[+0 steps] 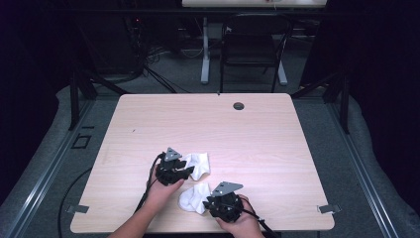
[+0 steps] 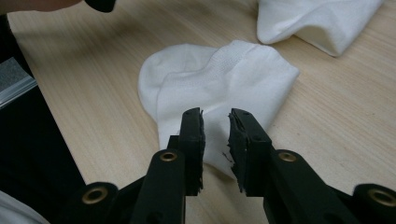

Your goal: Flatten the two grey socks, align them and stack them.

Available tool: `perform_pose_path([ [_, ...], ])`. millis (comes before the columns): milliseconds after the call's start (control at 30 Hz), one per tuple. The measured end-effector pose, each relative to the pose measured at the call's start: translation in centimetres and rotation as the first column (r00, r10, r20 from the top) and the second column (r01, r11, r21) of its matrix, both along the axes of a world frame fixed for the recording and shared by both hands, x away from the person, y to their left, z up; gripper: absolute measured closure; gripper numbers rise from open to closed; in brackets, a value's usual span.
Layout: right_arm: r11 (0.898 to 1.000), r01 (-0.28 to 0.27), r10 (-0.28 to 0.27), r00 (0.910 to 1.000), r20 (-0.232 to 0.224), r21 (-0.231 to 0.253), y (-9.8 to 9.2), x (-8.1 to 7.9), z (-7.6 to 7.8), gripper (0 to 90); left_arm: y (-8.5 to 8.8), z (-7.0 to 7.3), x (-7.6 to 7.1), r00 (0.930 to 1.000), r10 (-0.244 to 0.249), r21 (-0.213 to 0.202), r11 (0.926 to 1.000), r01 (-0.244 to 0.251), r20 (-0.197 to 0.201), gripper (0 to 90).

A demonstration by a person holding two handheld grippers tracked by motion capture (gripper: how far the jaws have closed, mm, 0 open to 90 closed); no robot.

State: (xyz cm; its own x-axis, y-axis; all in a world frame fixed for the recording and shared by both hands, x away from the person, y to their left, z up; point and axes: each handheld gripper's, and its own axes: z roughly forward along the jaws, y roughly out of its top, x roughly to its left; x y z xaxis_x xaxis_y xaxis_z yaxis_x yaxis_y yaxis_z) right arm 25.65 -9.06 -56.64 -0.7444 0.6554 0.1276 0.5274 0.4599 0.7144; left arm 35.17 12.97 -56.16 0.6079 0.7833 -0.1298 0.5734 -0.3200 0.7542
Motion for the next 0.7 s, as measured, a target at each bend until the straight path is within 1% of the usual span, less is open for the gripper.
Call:
perform_pose_path([
  [67, 1.000, 0.005, -0.005, 1.0000, 0.001, -0.006, 0.0, 0.0, 0.2, 73.4, 0.7, 0.4, -0.7, 1.0000, -0.003, -0.011, 0.9999, 0.003, -0.006, 57.9],
  [100, 1.000, 0.001, -0.001, 1.0000, 0.004, -0.017, 0.1, 0.0, 0.4, 72.5, 1.2, 0.8, -1.3, 1.0000, -0.007, -0.018, 0.9998, 0.006, -0.005, 58.0],
  [133, 0.999, -0.002, 0.002, 1.0000, 0.005, -0.033, 0.1, -0.1, 0.5, 72.4, 1.5, 0.9, -1.6, 0.9999, -0.010, -0.026, 0.9996, 0.010, -0.004, 58.0],
  [167, 0.999, -0.003, 0.003, 1.0000, 0.008, -0.041, 0.2, -0.1, 0.6, 72.3, 1.5, 0.9, -1.6, 0.9999, -0.010, -0.026, 0.9996, 0.010, -0.004, 58.0],
  [200, 0.999, -0.003, 0.003, 1.0000, 0.008, -0.041, 0.2, -0.1, 0.6, 72.3, 1.8, 1.1, -2.0, 0.9999, -0.014, -0.028, 0.9995, 0.014, -0.010, 58.0],
  [233, 0.999, -0.006, 0.006, 1.0000, 0.003, -0.053, 0.3, -0.2, 0.8, 72.0, 2.1, 1.2, -2.3, 0.9997, -0.023, -0.034, 0.9992, 0.023, -0.011, 58.3],
  [267, 0.998, -0.011, 0.011, 0.9999, 0.001, -0.057, 0.3, -0.3, 0.9, 72.0, 2.6, 1.3, -3.0, 0.9995, -0.029, -0.031, 0.9991, 0.029, -0.013, 58.4],
  [300, 0.999, -0.007, 0.007, 1.0000, -0.005, -0.052, 0.3, -0.3, 1.1, 72.0, 2.6, 1.3, -3.0, 0.9995, -0.029, -0.031, 0.9991, 0.029, -0.013, 58.4],
  [333, 0.999, -0.008, 0.008, 0.9999, -0.014, -0.045, 0.4, -0.3, 1.1, 71.8, 3.0, 1.4, -3.5, 0.9993, -0.032, -0.036, 0.9989, 0.032, -0.019, 58.8],
  [367, 0.999, -0.008, 0.008, 0.9999, -0.014, -0.045, 0.4, -0.3, 1.1, 71.8, 3.0, 1.4, -3.5, 0.9993, -0.032, -0.036, 0.9989, 0.032, -0.019, 59.0],
  [400, 0.999, -0.008, 0.008, 0.9998, -0.016, -0.044, 0.5, -0.3, 1.2, 71.7, 3.3, 1.4, -3.9, 0.9990, -0.039, -0.032, 0.9988, 0.038, -0.024, 59.0],
  [467, 0.998, -0.008, 0.008, 0.9999, 0.007, -0.055, 0.7, -0.2, 1.5, 71.4, 3.5, 1.3, -4.4, 0.9989, -0.041, -0.026, 0.9989, 0.040, -0.023, 59.0],
  [500, 0.999, -0.006, 0.006, 1.0000, 0.004, -0.052, 0.7, -0.1, 1.6, 71.3, 3.6, 1.3, -4.6, 0.9991, -0.037, -0.023, 0.9991, 0.037, -0.022, 59.0],
  [533, 0.999, 0.008, -0.008, 1.0000, 0.002, -0.035, 0.7, 0.1, 1.8, 71.4, 3.7, 1.2, -5.0, 0.9990, -0.035, -0.016, 0.9993, 0.034, -0.029, 59.1],
  [600, 0.999, 0.010, -0.010, 0.9999, 0.003, -0.031, 0.7, 0.1, 1.9, 71.5, 3.7, 1.1, -5.3, 0.9990, -0.030, -0.023, 0.9993, 0.029, -0.034, 59.0],
  [633, 1.000, 0.025, -0.025, 0.9997, 0.001, -0.013, 0.8, 0.3, 2.0, 71.7, 3.8, 1.0, -5.6, 0.9989, -0.030, -0.019, 0.9994, 0.030, -0.036, 59.0],
  [667, 1.000, 0.025, -0.025, 0.9997, 0.001, -0.013, 0.8, 0.3, 2.0, 71.7, 3.8, 1.0, -5.6, 0.9989, -0.030, -0.019, 0.9994, 0.030, -0.036, 59.1],
  [700, 0.999, 0.032, -0.032, 0.9995, 0.004, -0.019, 0.8, 0.3, 2.0, 71.9, 3.8, 1.0, -6.0, 0.9988, -0.031, -0.021, 0.9993, 0.030, -0.039, 59.1],
])
